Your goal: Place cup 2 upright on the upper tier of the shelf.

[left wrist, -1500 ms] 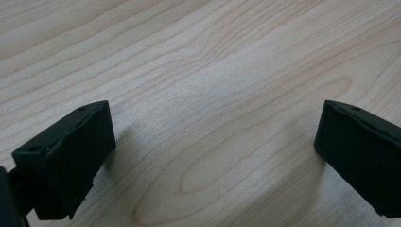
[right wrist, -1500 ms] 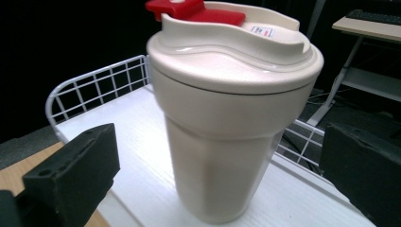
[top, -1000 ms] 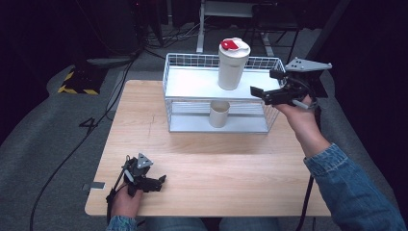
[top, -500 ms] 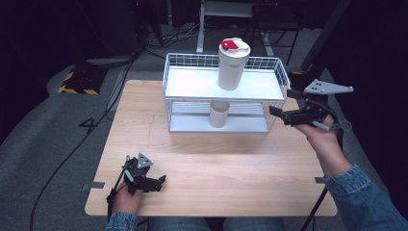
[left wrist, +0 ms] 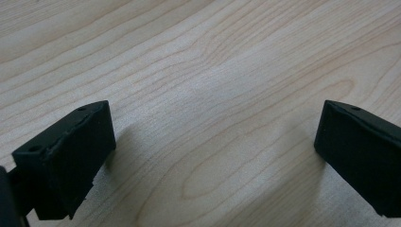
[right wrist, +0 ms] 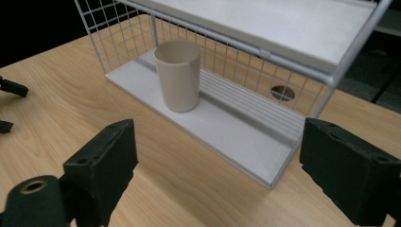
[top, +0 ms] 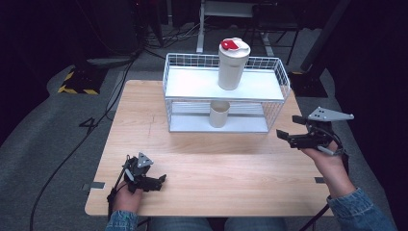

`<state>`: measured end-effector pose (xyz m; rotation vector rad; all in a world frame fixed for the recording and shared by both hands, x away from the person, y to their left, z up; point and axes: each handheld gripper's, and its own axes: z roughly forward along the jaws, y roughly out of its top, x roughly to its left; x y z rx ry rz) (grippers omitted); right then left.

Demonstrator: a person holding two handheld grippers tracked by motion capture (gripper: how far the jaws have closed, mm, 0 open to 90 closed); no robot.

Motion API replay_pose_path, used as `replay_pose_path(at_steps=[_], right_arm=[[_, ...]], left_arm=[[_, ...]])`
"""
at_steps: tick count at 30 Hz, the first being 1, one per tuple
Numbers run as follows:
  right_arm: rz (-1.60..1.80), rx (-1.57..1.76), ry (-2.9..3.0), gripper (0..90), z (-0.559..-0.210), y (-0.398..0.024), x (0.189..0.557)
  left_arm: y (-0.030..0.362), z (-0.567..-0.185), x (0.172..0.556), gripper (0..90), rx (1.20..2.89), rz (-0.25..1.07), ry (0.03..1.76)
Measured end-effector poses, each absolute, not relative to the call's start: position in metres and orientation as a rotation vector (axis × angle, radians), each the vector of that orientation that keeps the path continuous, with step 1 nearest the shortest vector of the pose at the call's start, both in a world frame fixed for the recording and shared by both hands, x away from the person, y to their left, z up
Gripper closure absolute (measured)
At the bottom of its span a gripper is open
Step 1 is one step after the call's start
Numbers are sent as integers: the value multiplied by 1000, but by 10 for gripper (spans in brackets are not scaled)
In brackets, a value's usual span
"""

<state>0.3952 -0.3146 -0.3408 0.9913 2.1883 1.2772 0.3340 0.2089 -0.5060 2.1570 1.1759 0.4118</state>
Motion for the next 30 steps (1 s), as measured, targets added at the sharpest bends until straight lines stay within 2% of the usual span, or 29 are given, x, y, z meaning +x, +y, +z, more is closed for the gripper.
replay_pose_path(at_steps=[30], right_arm=[[1085,1271,2287,142,-476,-334,364]], left_arm=[[209,-506,334,2,2157,412,1176]])
